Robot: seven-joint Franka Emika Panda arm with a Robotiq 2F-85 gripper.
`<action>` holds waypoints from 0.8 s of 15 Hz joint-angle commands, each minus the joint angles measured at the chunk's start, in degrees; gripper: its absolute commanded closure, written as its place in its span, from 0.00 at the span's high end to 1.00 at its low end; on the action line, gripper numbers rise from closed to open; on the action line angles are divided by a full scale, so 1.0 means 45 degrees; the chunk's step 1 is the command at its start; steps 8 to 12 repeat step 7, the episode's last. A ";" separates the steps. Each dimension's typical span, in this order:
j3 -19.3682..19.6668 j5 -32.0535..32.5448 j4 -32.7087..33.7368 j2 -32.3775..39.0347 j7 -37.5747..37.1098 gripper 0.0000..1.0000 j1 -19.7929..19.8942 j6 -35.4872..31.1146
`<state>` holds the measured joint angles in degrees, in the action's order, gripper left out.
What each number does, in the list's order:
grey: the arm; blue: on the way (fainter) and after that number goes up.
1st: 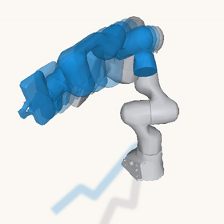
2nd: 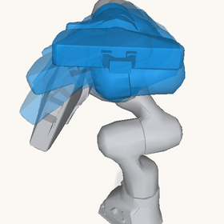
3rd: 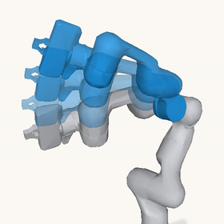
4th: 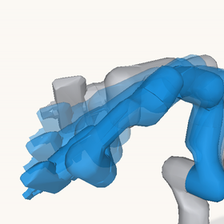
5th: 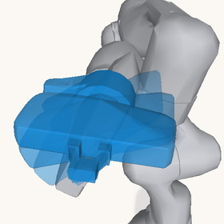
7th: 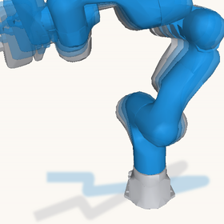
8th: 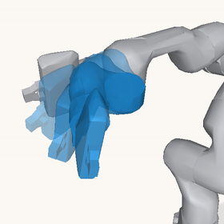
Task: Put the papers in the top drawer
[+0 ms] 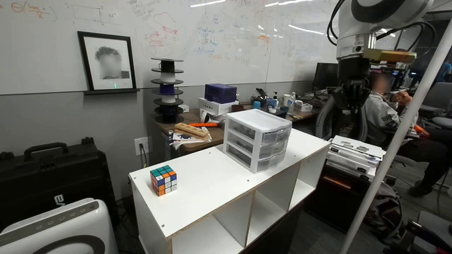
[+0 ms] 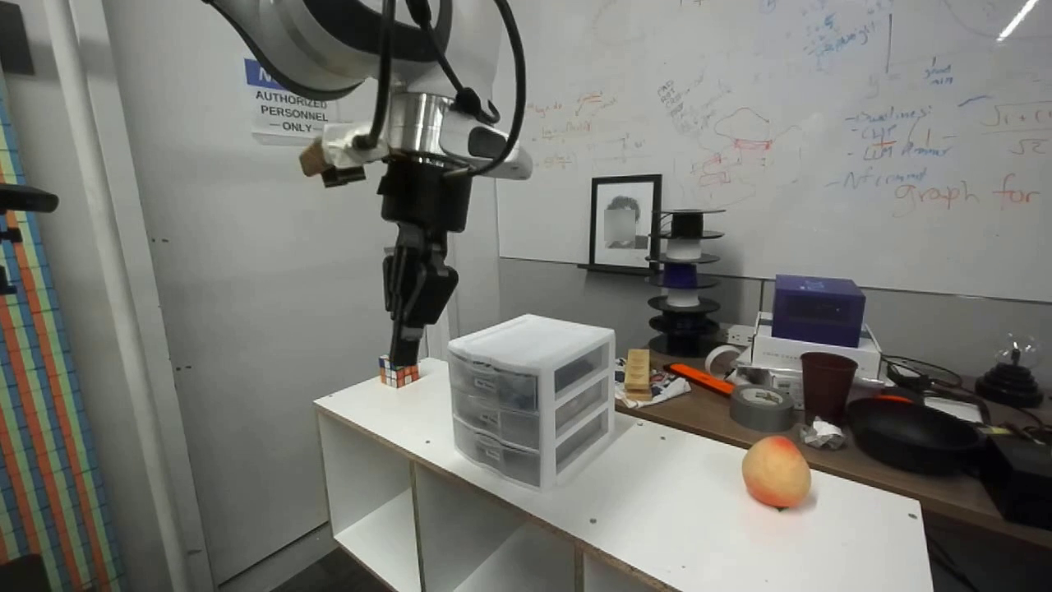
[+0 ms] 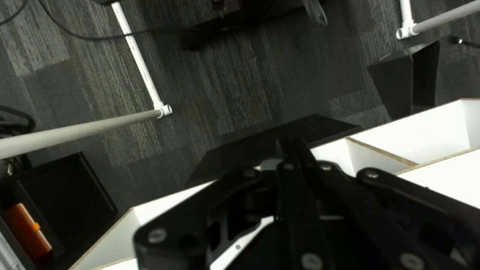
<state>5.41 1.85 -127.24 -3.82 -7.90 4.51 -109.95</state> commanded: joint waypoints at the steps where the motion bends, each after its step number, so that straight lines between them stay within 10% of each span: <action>1: 0.0176 -0.0649 0.0788 -0.0346 0.1175 0.33 0.0194 0.2749; 3: 0.0062 -0.0260 0.0292 -0.0296 0.0539 0.14 0.0181 0.1643; 6: 0.0055 -0.0254 0.0224 -0.0194 0.0531 0.33 0.0185 0.1583; 12: 0.0050 -0.0254 0.0213 -0.0168 0.0530 0.33 0.0183 0.1574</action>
